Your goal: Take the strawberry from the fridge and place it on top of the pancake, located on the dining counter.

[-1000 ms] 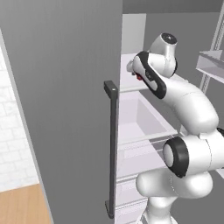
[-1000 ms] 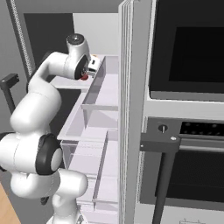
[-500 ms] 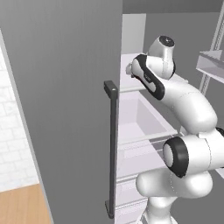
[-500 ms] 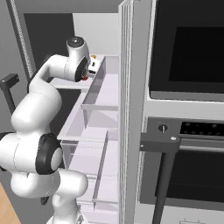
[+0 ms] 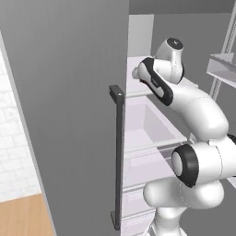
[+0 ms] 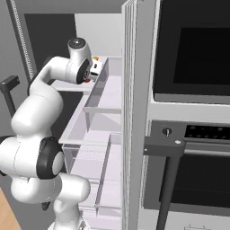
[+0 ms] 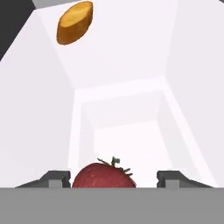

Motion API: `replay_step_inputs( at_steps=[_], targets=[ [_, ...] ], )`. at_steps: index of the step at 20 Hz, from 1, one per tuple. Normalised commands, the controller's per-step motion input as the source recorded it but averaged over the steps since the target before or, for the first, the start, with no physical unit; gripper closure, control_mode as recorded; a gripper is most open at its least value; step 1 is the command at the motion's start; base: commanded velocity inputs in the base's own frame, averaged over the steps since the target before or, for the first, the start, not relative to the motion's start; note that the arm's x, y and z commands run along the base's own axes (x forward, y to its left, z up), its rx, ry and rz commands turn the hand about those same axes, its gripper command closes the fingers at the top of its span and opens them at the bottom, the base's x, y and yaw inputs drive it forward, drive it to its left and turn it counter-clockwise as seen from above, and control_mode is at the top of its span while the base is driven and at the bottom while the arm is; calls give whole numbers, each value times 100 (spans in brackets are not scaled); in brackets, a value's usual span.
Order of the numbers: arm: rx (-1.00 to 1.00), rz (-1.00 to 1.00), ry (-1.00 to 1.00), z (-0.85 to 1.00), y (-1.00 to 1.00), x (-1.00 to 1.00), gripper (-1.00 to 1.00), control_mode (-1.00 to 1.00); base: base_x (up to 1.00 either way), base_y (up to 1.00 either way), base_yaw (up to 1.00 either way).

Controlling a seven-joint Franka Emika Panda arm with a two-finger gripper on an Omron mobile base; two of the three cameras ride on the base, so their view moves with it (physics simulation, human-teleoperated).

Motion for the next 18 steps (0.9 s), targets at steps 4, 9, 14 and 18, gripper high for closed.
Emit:
replay_step_inputs(
  at_steps=[4, 9, 14, 18],
  targets=[
    [0, 0, -2, -1, 1, 0, 100, -100, 0, 0, 0],
    [0, 0, -9, 0, 0, -18, 100, -100, 0, 0, 0],
    [0, -2, -11, 14, -30, -77, 100, -100, 0, 0, 0],
    [-10, -2, 7, 16, -24, -100, 100, -100, 0, 0, 0]
  ],
)
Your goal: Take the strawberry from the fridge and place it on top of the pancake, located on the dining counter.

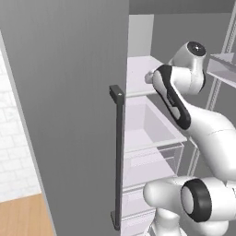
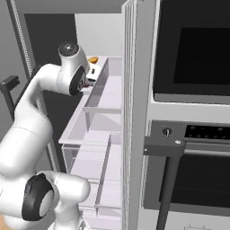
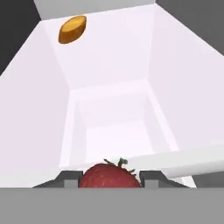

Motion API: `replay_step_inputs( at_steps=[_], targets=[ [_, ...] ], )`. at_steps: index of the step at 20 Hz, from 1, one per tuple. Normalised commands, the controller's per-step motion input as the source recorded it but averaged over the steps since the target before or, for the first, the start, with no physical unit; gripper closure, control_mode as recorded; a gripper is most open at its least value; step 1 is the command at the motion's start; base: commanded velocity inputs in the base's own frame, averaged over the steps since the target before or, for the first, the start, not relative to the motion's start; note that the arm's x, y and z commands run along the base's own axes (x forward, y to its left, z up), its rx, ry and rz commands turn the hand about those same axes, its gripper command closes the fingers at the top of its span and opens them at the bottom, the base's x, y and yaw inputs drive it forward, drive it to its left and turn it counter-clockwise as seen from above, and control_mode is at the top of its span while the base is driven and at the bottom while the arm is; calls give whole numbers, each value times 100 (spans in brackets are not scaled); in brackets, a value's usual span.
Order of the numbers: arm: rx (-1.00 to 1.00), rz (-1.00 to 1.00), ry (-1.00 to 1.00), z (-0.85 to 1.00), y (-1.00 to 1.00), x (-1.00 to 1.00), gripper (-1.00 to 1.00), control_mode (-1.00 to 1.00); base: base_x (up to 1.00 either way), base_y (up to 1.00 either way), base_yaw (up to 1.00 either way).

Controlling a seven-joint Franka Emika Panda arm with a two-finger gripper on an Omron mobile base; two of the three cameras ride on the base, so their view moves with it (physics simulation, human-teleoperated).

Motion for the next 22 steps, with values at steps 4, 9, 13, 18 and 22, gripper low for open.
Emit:
replay_step_inputs(
  at_steps=[4, 9, 13, 18, 22],
  targets=[
    [-14, 0, 17, -11, -1, -100, 100, -100, 0, 0, 0],
    [3, -1, 16, -24, 2, -100, 100, -100, 0, 0, 0],
    [2, 1, 0, -35, 34, -100, 100, -100, 0, 0, 0],
    [-1, 2, 1, -51, 7, -67, 100, -100, 0, 0, 0],
    [0, 0, 0, -35, 0, -42, 100, -100, 0, 0, 0]
  ],
)
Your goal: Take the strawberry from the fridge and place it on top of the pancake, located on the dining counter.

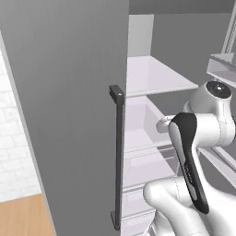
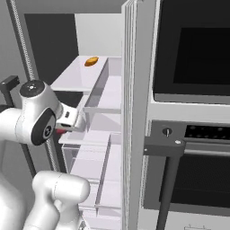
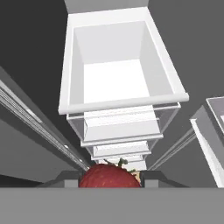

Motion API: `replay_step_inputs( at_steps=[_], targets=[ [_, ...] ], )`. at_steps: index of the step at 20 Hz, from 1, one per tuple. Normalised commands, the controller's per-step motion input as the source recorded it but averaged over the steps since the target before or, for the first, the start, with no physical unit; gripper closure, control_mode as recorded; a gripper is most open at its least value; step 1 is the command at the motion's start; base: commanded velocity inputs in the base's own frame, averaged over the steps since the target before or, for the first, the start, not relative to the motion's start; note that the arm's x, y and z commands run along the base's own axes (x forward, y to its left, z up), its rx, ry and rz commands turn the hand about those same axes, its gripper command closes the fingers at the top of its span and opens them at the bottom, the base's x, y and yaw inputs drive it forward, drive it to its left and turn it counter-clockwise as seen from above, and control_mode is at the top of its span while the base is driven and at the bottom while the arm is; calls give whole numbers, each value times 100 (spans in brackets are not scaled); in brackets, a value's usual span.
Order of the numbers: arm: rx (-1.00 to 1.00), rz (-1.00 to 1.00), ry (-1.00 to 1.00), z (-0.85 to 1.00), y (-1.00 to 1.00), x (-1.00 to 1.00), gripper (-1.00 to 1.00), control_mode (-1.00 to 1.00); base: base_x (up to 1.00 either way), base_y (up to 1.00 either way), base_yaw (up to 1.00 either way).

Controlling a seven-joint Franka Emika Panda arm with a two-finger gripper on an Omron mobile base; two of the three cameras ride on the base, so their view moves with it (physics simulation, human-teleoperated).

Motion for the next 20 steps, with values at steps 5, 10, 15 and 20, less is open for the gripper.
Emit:
replay_step_inputs(
  at_steps=[5, 10, 15, 20],
  targets=[
    [0, 0, 0, -44, 5, -29, 100, -100, 0, 0, 0],
    [0, 0, 0, -45, 2, -27, 100, -100, 0, 0, 0],
    [0, 0, 0, -2, 0, -2, 100, -100, 0, 0, 0],
    [0, 1, 0, 0, 1, -12, 100, -100, 0, 0, 0]
  ],
)
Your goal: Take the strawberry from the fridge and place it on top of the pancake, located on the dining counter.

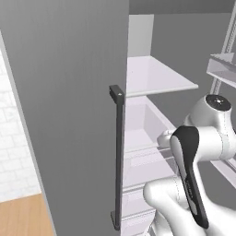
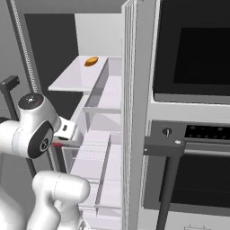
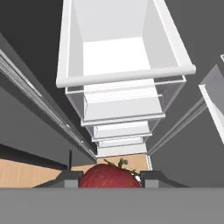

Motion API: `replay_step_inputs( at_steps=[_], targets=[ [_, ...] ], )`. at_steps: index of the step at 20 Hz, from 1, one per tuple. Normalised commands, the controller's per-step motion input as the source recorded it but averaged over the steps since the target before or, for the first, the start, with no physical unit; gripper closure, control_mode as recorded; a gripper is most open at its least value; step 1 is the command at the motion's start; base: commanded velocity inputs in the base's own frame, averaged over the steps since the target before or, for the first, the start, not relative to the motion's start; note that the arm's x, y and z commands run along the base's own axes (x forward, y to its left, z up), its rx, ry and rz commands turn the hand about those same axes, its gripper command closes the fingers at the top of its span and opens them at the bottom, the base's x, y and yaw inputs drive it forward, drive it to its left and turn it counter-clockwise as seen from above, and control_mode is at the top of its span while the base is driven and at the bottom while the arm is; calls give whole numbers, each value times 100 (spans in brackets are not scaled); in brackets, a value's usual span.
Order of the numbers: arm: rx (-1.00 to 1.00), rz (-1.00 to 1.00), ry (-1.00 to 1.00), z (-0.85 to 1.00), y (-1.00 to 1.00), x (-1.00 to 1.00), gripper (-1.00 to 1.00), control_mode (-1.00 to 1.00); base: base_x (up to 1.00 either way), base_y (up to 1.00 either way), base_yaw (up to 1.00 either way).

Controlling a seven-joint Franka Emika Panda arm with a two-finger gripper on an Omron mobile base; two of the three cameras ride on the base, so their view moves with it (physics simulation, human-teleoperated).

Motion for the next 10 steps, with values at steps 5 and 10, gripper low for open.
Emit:
replay_step_inputs(
  at_steps=[5, 10],
  targets=[
    [0, 1, 0, 0, 0, -13, 100, 100, -77, 1, 4],
    [0, 0, 0, 0, 0, 0, 100, 100, -100, 1, 6]
  ],
)
